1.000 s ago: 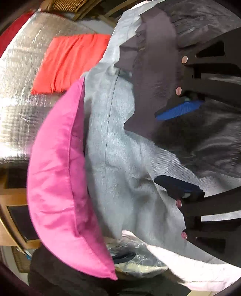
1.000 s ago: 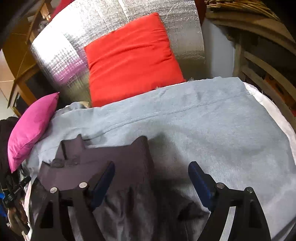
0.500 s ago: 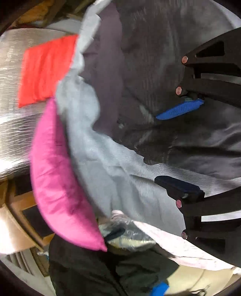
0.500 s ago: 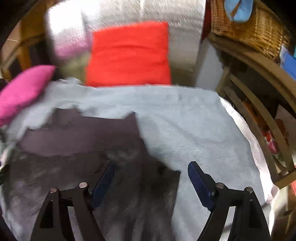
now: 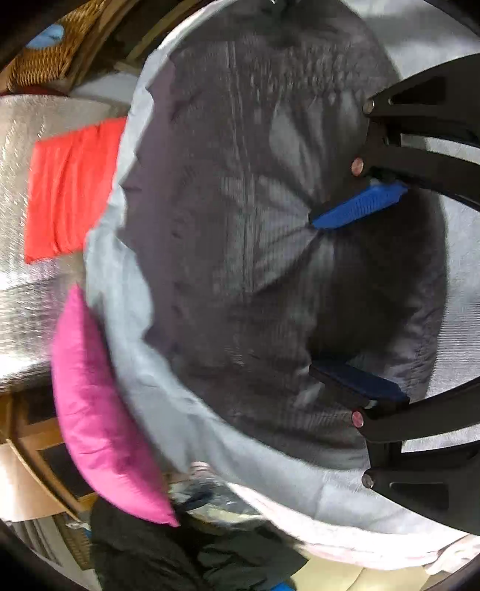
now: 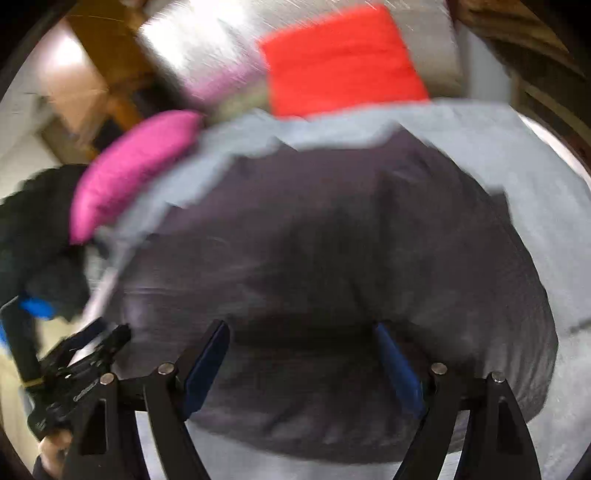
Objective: Fold large clothes
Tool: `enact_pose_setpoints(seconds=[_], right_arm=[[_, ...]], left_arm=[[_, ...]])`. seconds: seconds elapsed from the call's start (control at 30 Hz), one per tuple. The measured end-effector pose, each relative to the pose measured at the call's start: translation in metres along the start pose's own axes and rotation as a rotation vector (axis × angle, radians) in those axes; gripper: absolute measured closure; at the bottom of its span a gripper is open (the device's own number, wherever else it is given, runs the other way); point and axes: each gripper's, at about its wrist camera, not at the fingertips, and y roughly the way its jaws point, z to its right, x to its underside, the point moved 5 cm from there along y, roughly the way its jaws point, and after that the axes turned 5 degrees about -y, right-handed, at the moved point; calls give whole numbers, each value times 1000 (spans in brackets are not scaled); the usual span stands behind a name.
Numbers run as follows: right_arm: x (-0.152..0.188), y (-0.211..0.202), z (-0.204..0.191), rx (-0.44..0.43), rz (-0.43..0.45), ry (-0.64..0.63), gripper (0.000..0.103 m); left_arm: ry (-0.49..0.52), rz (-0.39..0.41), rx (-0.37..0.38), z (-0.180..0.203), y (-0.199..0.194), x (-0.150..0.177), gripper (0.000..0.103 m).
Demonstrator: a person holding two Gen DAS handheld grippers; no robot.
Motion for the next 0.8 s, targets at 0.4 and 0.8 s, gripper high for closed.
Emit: enact_pose_setpoints(seconds=[0.4, 0.8], right_arm=[[-13, 12, -52, -403, 37, 195, 20], [-11, 19, -52, -409, 46, 251, 20]], left_arm=[[-36, 19, 35, -3, 1, -7, 25], [-30, 20, 39, 5, -9, 3, 23]])
